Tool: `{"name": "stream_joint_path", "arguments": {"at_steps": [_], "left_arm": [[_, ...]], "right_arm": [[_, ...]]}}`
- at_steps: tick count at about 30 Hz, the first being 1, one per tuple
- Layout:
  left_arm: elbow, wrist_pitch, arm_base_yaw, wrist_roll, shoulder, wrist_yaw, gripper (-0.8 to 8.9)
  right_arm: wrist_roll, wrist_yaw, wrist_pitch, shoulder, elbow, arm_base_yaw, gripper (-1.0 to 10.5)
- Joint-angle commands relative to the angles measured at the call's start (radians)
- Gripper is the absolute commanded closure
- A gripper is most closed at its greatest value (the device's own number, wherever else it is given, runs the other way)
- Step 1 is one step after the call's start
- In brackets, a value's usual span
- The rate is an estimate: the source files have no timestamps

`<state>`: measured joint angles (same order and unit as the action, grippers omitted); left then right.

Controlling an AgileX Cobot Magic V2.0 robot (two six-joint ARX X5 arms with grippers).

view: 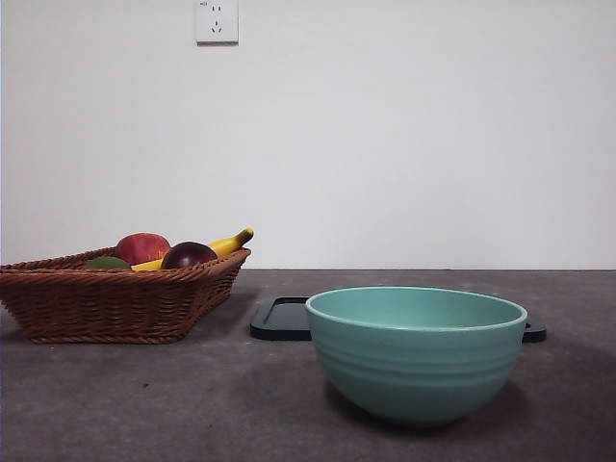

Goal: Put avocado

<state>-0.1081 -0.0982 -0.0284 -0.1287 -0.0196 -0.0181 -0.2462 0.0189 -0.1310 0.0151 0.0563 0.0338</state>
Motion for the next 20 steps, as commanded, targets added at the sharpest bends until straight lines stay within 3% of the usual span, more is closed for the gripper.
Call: {"name": "stream_joint_path", "arguments": {"at_steps": [1, 6, 11, 20], "left_arm": [[-0.092, 0.042, 0.000, -0.074, -0.029, 0.047, 7.96], [-0.283, 0.041, 0.000, -0.093, -0.163, 0.064, 7.95], [-0.486, -0.014, -0.007, -0.098, -0.336, 0.001, 7.95], [-0.699, -0.146, -0.078, -0.116, -0.587, -0.144, 7.95]], "right_arm": [[-0.115, 0.010, 0.020, 0.024, 0.082, -0.001, 9.4], [-0.142, 0.003, -0.010, 0.143, 0.228, -0.001, 9.4], [-0.146, -0.078, -0.064, 0.316, 0.401, -0.001, 9.4], [-0.129, -0.352, -0.235, 0.657, 0.704, -0.029, 9.4]]}}
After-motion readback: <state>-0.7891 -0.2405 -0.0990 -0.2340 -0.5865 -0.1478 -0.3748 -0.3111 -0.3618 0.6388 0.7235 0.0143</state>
